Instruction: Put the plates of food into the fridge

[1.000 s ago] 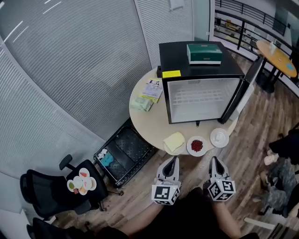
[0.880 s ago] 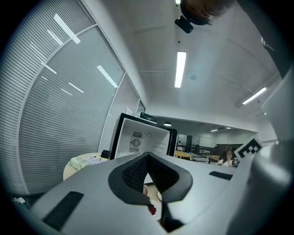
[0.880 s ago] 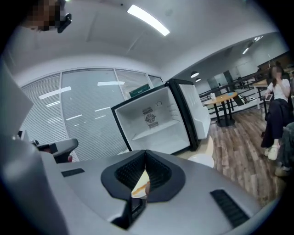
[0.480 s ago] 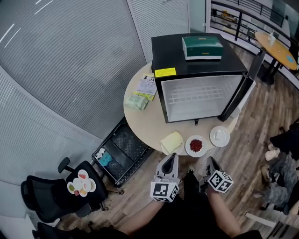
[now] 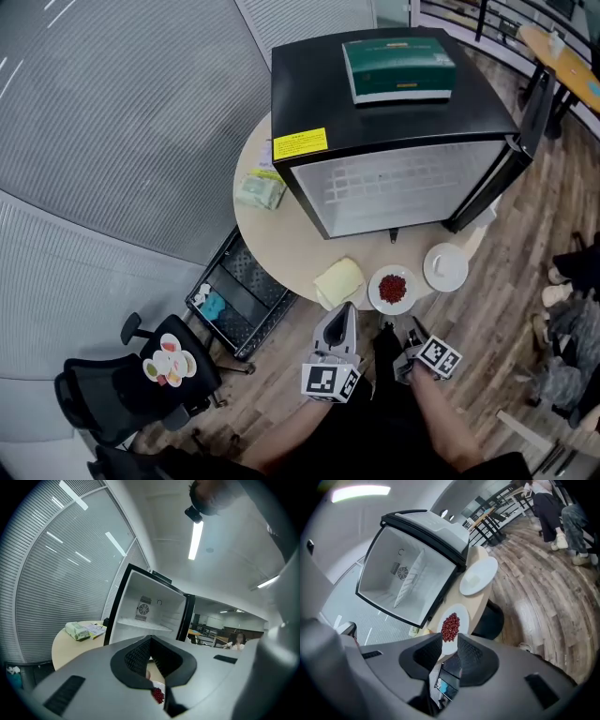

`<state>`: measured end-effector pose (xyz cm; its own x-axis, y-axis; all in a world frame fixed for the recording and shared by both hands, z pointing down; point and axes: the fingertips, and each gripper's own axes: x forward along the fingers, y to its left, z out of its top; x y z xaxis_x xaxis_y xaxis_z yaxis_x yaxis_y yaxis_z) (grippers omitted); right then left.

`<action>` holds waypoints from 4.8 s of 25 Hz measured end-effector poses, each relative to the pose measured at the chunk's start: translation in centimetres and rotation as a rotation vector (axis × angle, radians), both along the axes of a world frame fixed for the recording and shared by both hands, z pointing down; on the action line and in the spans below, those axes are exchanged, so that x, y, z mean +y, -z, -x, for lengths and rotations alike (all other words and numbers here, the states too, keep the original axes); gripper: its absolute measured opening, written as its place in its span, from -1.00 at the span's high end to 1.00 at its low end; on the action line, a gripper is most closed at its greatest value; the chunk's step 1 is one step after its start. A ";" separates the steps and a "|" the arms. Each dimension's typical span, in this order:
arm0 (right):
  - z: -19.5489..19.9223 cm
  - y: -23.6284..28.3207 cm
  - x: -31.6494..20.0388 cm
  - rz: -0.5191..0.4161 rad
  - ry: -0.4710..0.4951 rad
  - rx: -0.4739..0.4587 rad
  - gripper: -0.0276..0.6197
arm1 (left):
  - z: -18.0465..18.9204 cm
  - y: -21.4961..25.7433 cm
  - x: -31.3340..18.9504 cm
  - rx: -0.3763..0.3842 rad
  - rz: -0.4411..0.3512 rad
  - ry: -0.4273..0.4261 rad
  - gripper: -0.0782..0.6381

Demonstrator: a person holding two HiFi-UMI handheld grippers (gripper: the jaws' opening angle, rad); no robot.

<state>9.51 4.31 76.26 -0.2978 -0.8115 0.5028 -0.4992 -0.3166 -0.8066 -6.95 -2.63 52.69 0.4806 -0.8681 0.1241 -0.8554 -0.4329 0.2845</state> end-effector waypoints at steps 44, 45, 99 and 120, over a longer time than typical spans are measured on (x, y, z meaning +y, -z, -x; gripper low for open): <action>0.7 -3.3 -1.2 -0.037 -0.157 -0.347 0.86 | 0.1 -1.3 -1.2 0.004 0.024 -0.008 0.77; 0.7 -2.9 -1.0 -0.042 -0.155 -0.342 0.86 | 0.3 -0.9 -1.1 0.003 0.015 -0.009 0.77; 7.2 18.4 -29.3 -0.274 -0.079 -0.410 0.58 | 2.8 6.0 -8.1 0.034 -0.068 0.103 0.77; 4.7 28.4 -3.1 -0.591 0.171 0.739 0.89 | 3.9 6.6 4.1 0.050 -0.062 -0.087 0.77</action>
<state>4.82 1.20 47.90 -0.2076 -0.9689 0.1350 -0.9471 0.1646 -0.2755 -10.88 1.48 46.14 0.5586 -0.8282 0.0458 -0.7993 -0.5227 0.2966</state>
